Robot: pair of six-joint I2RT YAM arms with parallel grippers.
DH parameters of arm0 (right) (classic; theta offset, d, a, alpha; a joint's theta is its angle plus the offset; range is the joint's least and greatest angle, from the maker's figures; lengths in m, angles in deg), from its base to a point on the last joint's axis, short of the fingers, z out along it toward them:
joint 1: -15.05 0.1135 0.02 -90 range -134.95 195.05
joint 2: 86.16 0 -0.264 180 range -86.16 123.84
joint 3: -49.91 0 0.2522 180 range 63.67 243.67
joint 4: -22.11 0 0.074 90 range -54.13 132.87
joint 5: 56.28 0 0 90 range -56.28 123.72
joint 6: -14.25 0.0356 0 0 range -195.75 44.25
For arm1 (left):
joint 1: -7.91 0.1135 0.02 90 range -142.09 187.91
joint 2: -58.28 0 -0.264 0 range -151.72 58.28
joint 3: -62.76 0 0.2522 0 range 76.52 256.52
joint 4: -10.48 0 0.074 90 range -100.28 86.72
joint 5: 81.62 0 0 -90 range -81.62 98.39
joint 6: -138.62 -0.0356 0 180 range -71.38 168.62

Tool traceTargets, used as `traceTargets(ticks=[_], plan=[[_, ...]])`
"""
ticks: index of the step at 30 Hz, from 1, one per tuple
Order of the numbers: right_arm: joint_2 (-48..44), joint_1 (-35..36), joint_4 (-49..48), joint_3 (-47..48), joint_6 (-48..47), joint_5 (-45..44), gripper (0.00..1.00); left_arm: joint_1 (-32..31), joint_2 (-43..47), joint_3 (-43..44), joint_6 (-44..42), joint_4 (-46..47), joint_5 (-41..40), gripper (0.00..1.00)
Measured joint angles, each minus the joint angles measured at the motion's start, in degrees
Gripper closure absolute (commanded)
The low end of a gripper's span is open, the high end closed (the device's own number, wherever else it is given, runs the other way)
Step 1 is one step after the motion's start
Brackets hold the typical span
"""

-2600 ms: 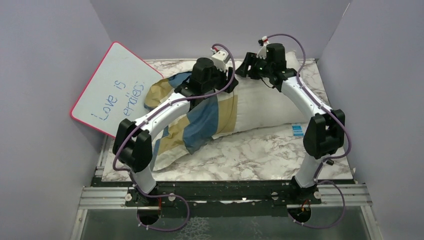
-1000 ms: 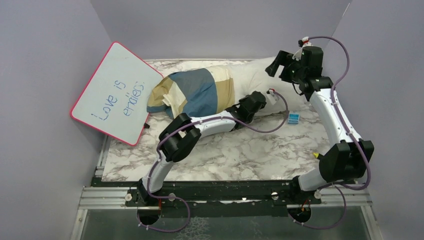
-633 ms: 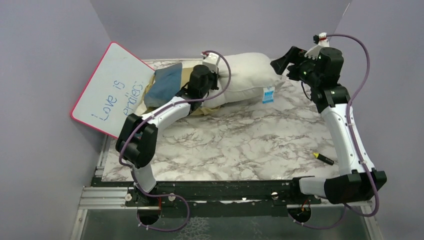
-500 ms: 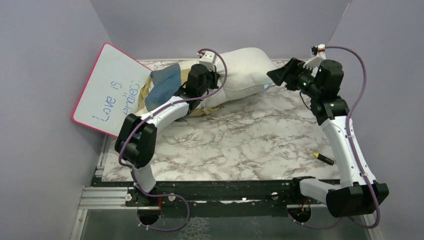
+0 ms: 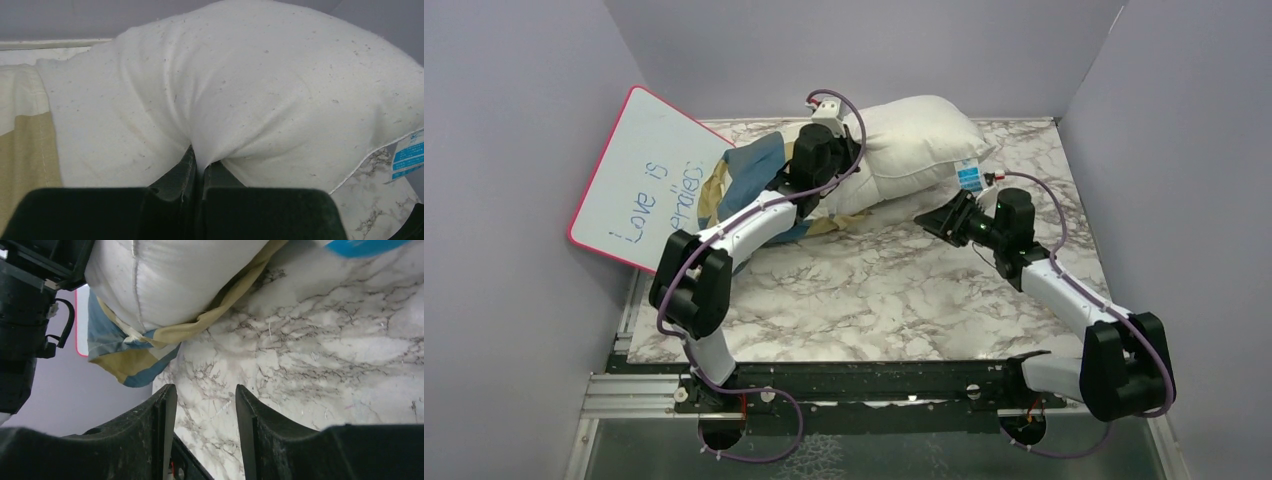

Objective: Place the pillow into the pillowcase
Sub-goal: Stuff the pillow into the pillowcase.

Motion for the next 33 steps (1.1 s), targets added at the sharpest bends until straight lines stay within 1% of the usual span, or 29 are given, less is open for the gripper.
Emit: traceTargets(ticks=[6, 9, 14, 17, 22, 25, 33], plan=[[-0.57, 1.9, -11.3, -4.48, 0.66, -0.2, 0.5, 1.9, 0.46, 1.11, 2.23, -0.15, 0.11, 1.0], [1.11, 2.58, -16.92, -6.82, 0.72, -0.17, 0.47, 2.49, 0.46, 2.45, 3.28, -0.52, 0.11, 1.0], [11.89, 2.56, -26.99, -6.97, 0.9, -0.13, 0.44, 2.75, 1.07, 3.34, 4.83, -1.07, -0.04, 1.0], [19.65, 2.56, -33.16, -6.73, 2.32, -0.17, 0.38, 2.8, 2.03, 3.34, 5.49, -1.79, -0.15, 1.0], [30.73, 2.56, -40.33, -2.73, 6.73, -1.18, 0.32, 2.8, 4.55, 3.37, 6.16, -3.43, -0.24, 1.0], [34.42, 2.58, -43.32, -0.42, 10.54, -2.45, 0.29, 2.8, 5.55, 3.48, 6.23, -3.5, -0.26, 1.0], [39.98, 2.58, -46.8, 4.63, 17.51, -6.1, 0.29, 2.8, 7.58, 3.48, 6.62, -3.78, -0.33, 1.0]])
